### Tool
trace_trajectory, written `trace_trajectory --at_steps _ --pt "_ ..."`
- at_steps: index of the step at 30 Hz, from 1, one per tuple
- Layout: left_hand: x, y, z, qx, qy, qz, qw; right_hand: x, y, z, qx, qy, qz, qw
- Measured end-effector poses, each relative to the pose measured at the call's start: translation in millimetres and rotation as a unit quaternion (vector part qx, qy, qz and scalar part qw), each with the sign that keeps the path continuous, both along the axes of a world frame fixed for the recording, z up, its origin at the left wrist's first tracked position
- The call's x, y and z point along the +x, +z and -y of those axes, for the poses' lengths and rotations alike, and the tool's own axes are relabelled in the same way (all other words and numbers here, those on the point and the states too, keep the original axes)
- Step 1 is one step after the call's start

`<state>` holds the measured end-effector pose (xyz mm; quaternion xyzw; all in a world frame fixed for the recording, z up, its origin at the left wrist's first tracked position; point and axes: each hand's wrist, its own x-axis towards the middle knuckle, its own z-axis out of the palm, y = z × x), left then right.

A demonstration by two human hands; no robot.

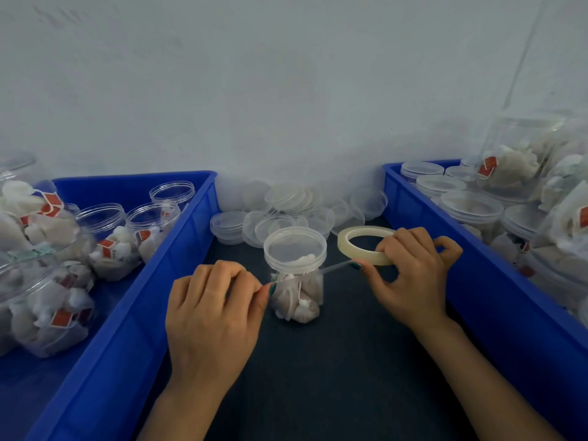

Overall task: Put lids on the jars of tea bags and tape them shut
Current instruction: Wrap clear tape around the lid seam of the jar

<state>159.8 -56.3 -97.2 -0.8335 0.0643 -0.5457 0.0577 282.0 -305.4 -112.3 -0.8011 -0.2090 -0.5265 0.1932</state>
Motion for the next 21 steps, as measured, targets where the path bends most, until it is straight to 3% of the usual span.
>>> trace_trajectory --at_steps 21 --pt "17 -4 -2 -0.13 -0.025 -0.063 0.989 -2 2 -10 0.024 0.004 -0.037 0.999"
